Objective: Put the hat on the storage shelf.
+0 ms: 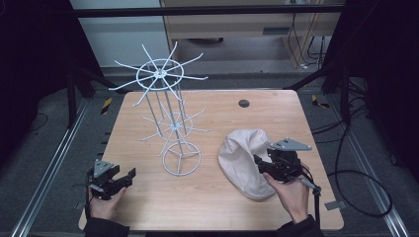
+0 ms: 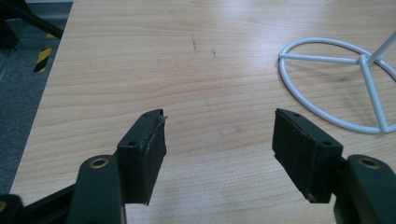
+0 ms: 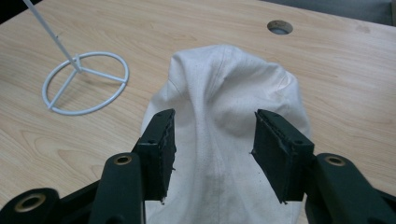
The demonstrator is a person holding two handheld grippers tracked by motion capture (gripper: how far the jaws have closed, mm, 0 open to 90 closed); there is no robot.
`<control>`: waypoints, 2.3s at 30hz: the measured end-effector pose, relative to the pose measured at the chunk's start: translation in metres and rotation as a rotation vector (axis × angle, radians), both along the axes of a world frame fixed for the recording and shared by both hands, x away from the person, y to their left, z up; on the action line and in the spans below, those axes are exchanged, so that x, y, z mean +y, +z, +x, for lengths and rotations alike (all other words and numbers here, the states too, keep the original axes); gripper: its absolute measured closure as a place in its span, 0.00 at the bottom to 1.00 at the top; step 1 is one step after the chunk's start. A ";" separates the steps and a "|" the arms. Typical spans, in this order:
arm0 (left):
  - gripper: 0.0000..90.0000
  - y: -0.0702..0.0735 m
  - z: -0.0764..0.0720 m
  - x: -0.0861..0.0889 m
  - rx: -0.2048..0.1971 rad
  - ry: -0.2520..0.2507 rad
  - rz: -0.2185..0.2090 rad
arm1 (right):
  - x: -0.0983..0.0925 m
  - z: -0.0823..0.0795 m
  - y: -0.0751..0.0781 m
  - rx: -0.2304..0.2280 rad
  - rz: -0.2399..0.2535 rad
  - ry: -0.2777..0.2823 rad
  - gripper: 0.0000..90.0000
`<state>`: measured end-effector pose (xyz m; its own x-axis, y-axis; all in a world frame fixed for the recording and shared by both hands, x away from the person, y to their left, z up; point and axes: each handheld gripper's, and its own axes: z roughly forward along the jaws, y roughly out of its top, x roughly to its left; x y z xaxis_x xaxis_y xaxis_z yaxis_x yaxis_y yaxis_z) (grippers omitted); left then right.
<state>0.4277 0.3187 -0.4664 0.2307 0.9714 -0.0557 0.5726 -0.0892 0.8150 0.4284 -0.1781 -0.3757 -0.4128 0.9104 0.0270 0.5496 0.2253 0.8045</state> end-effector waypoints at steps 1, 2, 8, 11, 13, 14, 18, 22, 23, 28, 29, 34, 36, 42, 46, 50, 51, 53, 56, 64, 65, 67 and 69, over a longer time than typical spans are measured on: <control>0.39 0.000 0.000 0.000 -0.001 0.001 -0.001 | 0.002 0.001 -0.001 0.008 -0.003 -0.002 0.54; 0.39 0.000 0.000 0.000 -0.002 0.001 -0.001 | 0.003 0.003 -0.001 0.010 -0.008 -0.001 0.55; 0.39 0.000 0.000 -0.001 0.000 -0.003 0.008 | 0.008 0.011 -0.006 0.023 -0.016 -0.010 0.55; 0.39 0.000 0.000 0.000 0.000 0.001 0.005 | 0.011 0.016 -0.009 0.035 -0.027 -0.011 0.56; 0.38 0.000 0.000 0.000 -0.001 0.000 0.007 | 0.012 0.017 -0.010 0.038 -0.026 -0.009 0.56; 0.39 0.000 0.000 0.000 0.000 0.000 0.005 | 0.015 0.019 -0.012 0.050 -0.035 -0.007 0.57; 0.39 0.000 0.001 -0.001 0.001 -0.001 0.006 | 0.018 0.023 -0.016 0.061 -0.035 -0.007 0.58; 0.39 -0.001 0.001 -0.001 0.004 -0.003 0.007 | 0.020 0.027 -0.022 0.077 -0.036 -0.005 0.58; 0.39 -0.001 0.001 -0.001 0.004 -0.003 0.007 | 0.020 0.027 -0.022 0.077 -0.036 -0.005 0.58; 0.39 -0.001 0.001 -0.001 0.004 0.001 0.009 | 0.024 0.032 -0.029 0.088 -0.043 -0.001 0.60; 0.39 -0.001 0.001 -0.001 0.005 0.000 0.009 | 0.024 0.034 -0.031 0.094 -0.049 0.000 0.61; 0.39 -0.001 0.001 -0.001 0.007 -0.002 0.010 | 0.025 0.039 -0.036 0.102 -0.054 -0.002 0.63; 0.39 -0.001 0.001 0.000 0.007 -0.002 0.010 | 0.026 0.040 -0.037 0.104 -0.054 -0.002 0.64; 0.39 -0.001 0.000 0.000 0.006 -0.003 0.010 | 0.030 0.045 -0.046 0.120 -0.068 -0.003 0.67; 0.39 -0.001 0.001 -0.001 0.007 -0.006 0.011 | 0.030 0.051 -0.052 0.133 -0.084 -0.022 0.70; 0.39 -0.001 0.001 0.000 0.008 -0.006 0.014 | 0.030 0.054 -0.056 0.141 -0.089 -0.029 0.73; 0.39 -0.001 0.001 0.000 0.008 -0.006 0.012 | 0.030 0.055 -0.058 0.145 -0.093 -0.028 0.76; 0.39 -0.001 0.001 0.000 0.008 -0.006 0.014 | 0.030 0.056 -0.059 0.151 -0.096 -0.028 0.79; 0.39 -0.001 0.001 -0.001 0.009 -0.007 0.014 | 0.031 0.056 -0.059 0.150 -0.104 -0.030 0.84; 0.39 -0.001 0.001 -0.001 0.011 -0.006 0.014 | 0.033 0.057 -0.060 0.176 -0.128 -0.041 0.97; 0.39 -0.001 0.001 -0.001 0.012 -0.007 0.014 | 0.033 0.057 -0.060 0.177 -0.126 -0.042 0.97; 0.39 -0.001 0.001 -0.001 0.011 -0.009 0.016 | 0.033 0.057 -0.058 0.177 -0.121 -0.041 0.98; 0.39 -0.001 0.001 -0.001 0.011 -0.007 0.017 | 0.032 0.057 -0.057 0.175 -0.116 -0.042 0.98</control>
<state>0.4289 0.3176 -0.4676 0.2374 0.9705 -0.0424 0.5811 -0.1069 0.8068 0.4852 -0.1461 -0.4331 -0.3728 0.9278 -0.0110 0.6896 0.2850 0.6657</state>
